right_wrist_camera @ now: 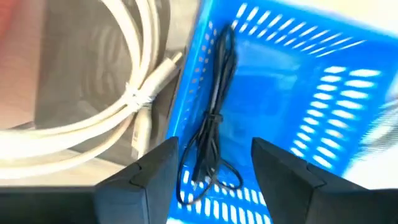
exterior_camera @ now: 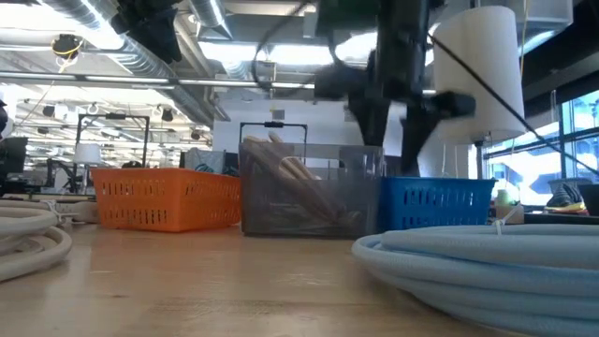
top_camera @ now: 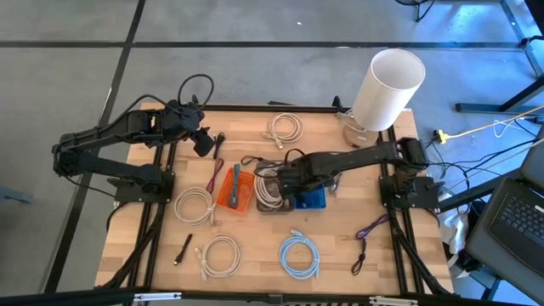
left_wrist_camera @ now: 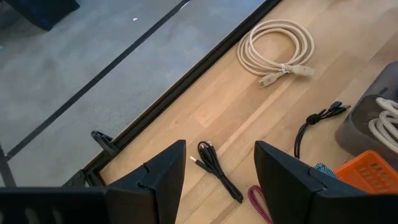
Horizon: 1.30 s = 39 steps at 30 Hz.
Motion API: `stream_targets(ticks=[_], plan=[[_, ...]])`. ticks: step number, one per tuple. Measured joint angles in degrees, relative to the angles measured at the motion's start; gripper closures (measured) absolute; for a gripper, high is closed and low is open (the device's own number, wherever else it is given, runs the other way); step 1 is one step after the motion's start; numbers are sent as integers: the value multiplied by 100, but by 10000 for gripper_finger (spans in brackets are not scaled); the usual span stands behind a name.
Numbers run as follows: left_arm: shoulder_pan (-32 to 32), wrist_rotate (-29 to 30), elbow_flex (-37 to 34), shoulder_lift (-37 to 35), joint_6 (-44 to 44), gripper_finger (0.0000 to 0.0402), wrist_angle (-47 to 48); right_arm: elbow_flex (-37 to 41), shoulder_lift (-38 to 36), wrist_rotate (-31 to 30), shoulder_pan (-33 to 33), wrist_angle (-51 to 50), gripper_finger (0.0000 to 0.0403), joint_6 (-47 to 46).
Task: Pick & Place USB Port
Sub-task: Put the light brown HDMI cable into the black bin
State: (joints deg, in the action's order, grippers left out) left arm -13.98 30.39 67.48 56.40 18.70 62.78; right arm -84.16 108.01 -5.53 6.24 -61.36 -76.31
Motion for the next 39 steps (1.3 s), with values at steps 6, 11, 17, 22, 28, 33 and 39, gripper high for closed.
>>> stream_targets(ticks=[6, 11, 17, 22, 28, 33, 39], plan=[[0, 0, 0, 0, 0, 217, 0, -1435, 0, -932, 170, -1793, 212, 4], [-1, 0, 0, 0, 0, 217, 0, -2569, -40, -1598, 248, -2860, 214, 6], [-1, -42, -99, -1, 39, 217, 10, -3372, -383, -2573, 285, -2874, 214, 292], [0, -506, -457, -2, 206, 217, 3, -4080, -485, -3162, 302, -2862, 214, 972], [2, -2236, -1079, -7, 57, 217, 307, -4466, -487, -3482, 254, -2866, 214, 1704], [314, -3279, -1475, -11, -150, 217, 1071, -4465, -485, -3498, 137, -2861, 214, 2082], [1276, -3566, -2000, -160, -797, 217, 1281, -4376, -479, -3494, 100, -2864, 214, 2247]])
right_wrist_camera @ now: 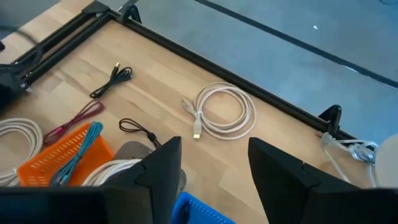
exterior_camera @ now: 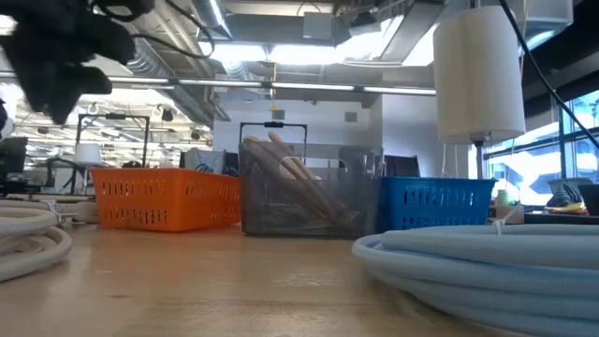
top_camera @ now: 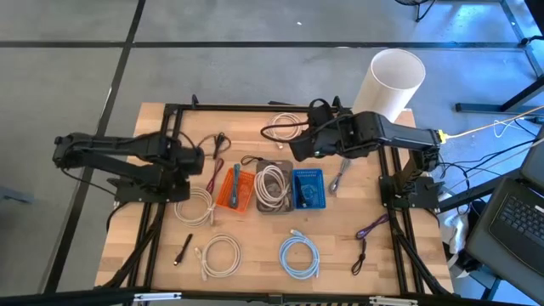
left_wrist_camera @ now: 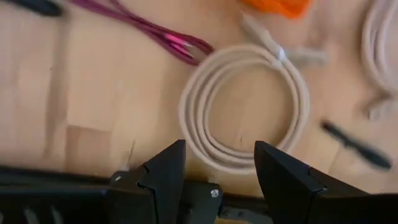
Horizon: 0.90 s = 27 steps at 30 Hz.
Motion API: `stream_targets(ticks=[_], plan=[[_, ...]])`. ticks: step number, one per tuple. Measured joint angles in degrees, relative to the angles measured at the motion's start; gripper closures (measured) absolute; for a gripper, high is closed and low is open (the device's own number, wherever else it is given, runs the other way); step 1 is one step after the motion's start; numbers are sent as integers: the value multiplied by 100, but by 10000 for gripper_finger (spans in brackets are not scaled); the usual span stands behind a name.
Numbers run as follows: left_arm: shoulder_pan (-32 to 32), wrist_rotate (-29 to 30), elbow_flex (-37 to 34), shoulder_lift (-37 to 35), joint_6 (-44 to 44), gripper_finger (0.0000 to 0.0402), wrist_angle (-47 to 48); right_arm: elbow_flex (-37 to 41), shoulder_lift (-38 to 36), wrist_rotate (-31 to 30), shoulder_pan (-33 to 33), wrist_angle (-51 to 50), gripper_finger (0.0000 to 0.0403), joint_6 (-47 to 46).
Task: Pick & Place USB Port
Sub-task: Put the light brown HDMI cable into the black bin
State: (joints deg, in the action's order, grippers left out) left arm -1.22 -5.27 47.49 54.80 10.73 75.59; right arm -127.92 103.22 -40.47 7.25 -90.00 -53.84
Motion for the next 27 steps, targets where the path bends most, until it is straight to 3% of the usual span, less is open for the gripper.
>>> stream_targets(ticks=[5, 11, 17, 21, 27], plan=[[572, 183, -405, -11, -196, 217, -364, 2, 0, 0, 0, 0, 214, 30], [753, 308, -963, 44, 70, 217, -1163, 2, 0, 3, 0, 0, 214, 28], [774, 27, -860, 413, 872, 217, -1496, 4, 0, 18, 0, 3, 215, 25], [871, 248, -868, 801, 1172, 217, -1665, 7, 0, 18, 0, 34, 215, 23], [920, 272, -868, 1573, 671, 217, -1896, 9, 0, 76, 0, 46, 215, 25]])
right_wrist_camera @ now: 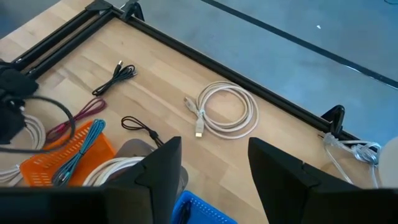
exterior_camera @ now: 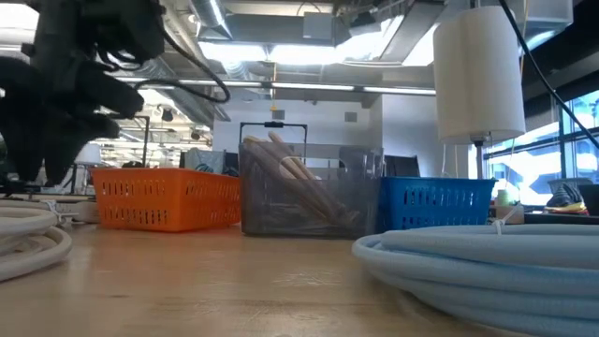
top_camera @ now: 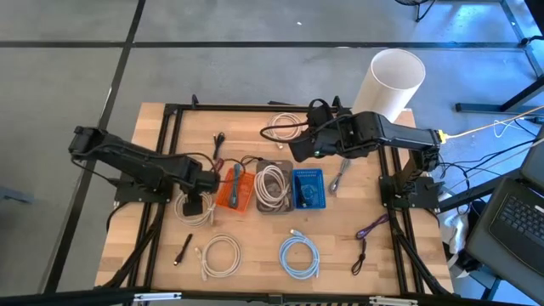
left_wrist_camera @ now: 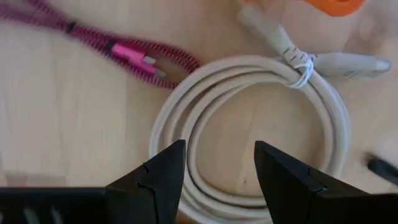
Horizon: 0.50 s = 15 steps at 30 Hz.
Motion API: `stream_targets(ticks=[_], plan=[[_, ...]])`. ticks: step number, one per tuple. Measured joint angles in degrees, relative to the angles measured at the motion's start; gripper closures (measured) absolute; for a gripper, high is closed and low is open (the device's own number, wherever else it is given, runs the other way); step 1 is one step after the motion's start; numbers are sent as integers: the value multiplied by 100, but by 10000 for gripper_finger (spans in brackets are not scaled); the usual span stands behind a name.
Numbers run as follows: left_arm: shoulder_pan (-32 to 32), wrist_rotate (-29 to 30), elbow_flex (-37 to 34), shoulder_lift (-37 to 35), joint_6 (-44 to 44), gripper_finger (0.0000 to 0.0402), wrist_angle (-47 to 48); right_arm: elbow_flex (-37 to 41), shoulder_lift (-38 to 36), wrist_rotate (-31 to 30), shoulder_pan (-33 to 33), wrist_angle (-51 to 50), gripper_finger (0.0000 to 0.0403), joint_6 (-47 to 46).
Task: Pick & Place USB Port
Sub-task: Put the light brown HDMI cable into the black bin
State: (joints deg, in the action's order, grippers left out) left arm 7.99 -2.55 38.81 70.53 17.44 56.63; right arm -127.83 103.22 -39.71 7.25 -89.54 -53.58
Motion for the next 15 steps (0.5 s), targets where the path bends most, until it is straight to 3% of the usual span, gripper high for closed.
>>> stream_targets(ticks=[6, 15], plan=[[29, 163, -2, 642, -457, 217, -613, 0, 0, 31, 0, 0, 215, 2], [29, 461, 31, 1452, -710, 217, -696, 0, 0, 106, 0, -4, 215, 123]])
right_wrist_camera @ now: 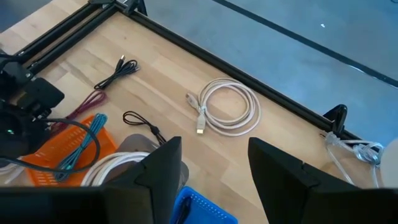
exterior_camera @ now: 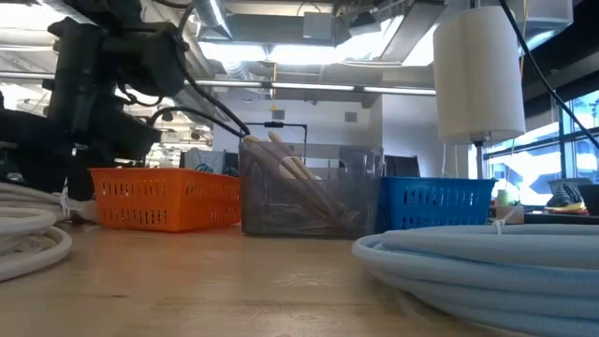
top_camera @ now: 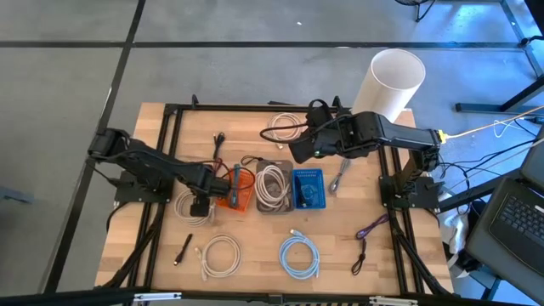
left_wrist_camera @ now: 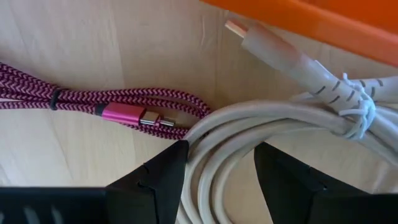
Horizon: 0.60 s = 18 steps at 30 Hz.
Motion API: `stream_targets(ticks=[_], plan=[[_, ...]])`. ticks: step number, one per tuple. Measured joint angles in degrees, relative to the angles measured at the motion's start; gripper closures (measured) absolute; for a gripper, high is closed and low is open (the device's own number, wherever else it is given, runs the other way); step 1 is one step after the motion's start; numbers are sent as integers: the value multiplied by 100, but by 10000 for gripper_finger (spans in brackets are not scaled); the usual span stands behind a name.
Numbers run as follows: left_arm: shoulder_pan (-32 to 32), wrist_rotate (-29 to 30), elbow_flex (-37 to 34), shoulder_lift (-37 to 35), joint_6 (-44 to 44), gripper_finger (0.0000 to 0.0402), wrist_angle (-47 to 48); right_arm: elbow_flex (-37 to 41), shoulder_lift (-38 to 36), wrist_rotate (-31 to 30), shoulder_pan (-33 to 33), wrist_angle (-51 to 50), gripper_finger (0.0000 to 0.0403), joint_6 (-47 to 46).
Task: Pick & Place USB Port
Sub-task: Put the light brown HDMI cable into the black bin
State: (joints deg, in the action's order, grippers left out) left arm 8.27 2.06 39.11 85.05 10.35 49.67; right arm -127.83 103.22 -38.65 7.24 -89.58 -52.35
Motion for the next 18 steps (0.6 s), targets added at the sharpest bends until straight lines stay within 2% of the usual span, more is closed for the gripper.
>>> stream_targets(ticks=[4, 6, 8, 11, 12, 18], plan=[[2, 64, 11, 123, 65, 219, -2, 0, 0, 36, 0, 0, 215, 38], [0, 65, 11, 122, 206, 235, 9, 0, 0, 36, -1, -2, 215, 52], [-6, 39, 28, 92, 356, 276, 120, 0, 0, 36, 0, -2, 215, 59], [-2, -185, 35, -12, 572, 367, 394, 0, 0, 36, 0, -2, 215, 171], [0, -297, 31, -59, 646, 377, 416, 0, 0, 35, 0, -2, 215, 183], [141, -426, 26, -605, 846, 380, 934, 0, 0, 34, 0, -6, 215, 183]])
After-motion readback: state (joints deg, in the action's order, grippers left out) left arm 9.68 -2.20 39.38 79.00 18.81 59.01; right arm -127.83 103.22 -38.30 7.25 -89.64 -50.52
